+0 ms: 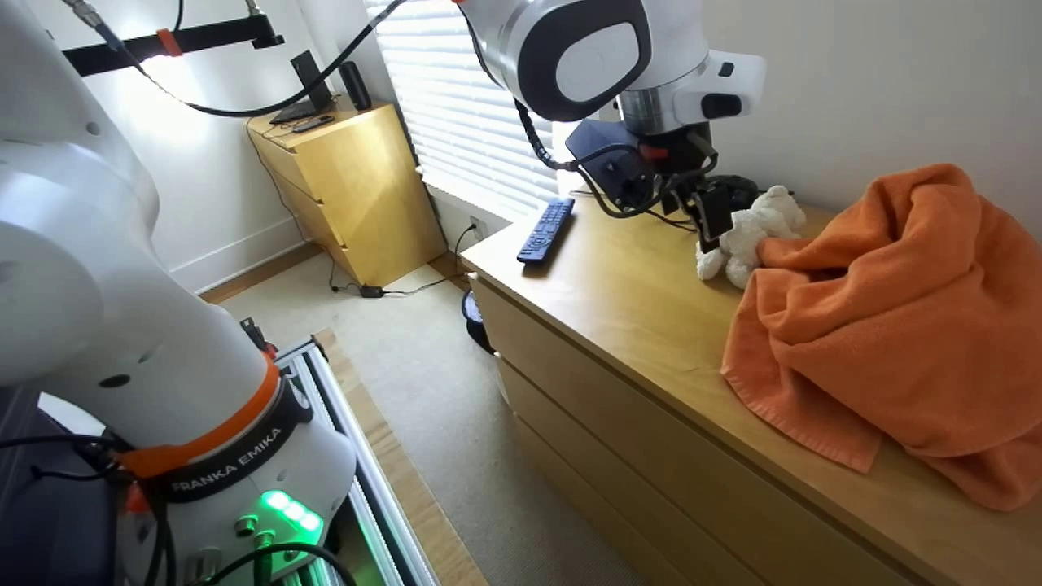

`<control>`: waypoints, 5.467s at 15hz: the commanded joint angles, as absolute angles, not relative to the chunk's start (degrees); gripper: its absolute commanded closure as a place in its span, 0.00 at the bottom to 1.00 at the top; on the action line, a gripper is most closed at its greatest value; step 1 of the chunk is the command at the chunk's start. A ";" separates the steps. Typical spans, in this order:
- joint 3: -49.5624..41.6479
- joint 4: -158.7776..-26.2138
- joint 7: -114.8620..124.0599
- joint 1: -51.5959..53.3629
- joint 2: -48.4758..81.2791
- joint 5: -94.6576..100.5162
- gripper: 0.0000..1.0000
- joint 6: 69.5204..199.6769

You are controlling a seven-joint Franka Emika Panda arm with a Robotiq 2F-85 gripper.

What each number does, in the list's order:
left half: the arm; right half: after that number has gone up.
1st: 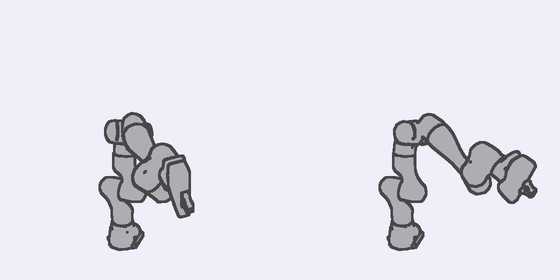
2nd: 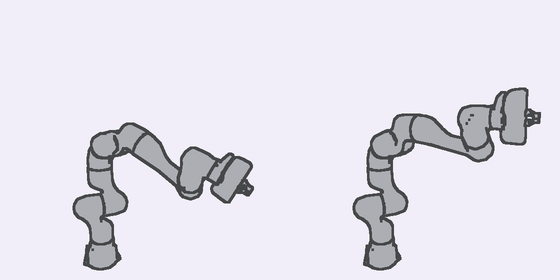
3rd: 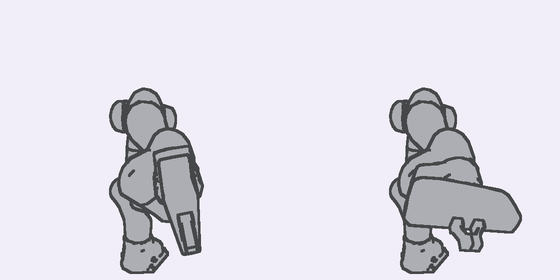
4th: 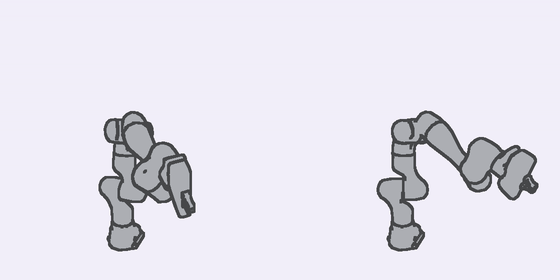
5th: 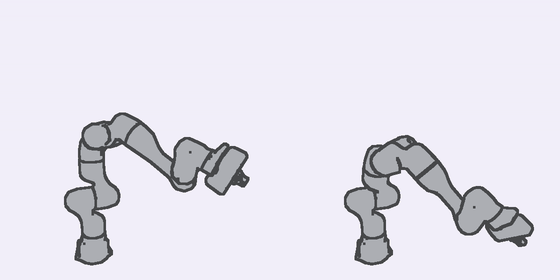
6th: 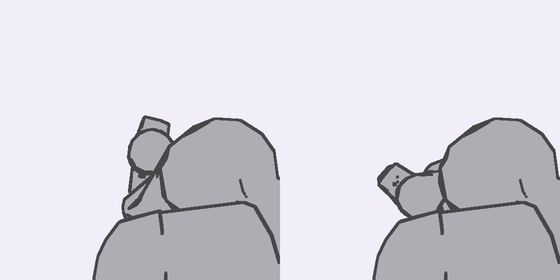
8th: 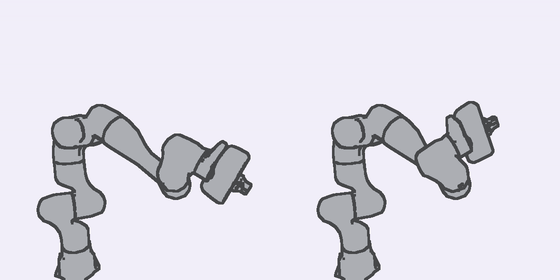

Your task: Push the orange towel to the right then move the white remote control to the left.

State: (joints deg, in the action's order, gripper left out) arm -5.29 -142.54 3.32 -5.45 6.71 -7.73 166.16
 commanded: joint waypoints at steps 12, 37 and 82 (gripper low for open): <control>8.95 -132.26 -9.08 -18.18 22.70 -22.11 0.00 178.08; 3.12 -129.45 -4.60 -18.95 25.17 -18.47 0.00 175.92; -8.35 -120.49 10.18 -10.97 29.98 -12.68 0.00 156.38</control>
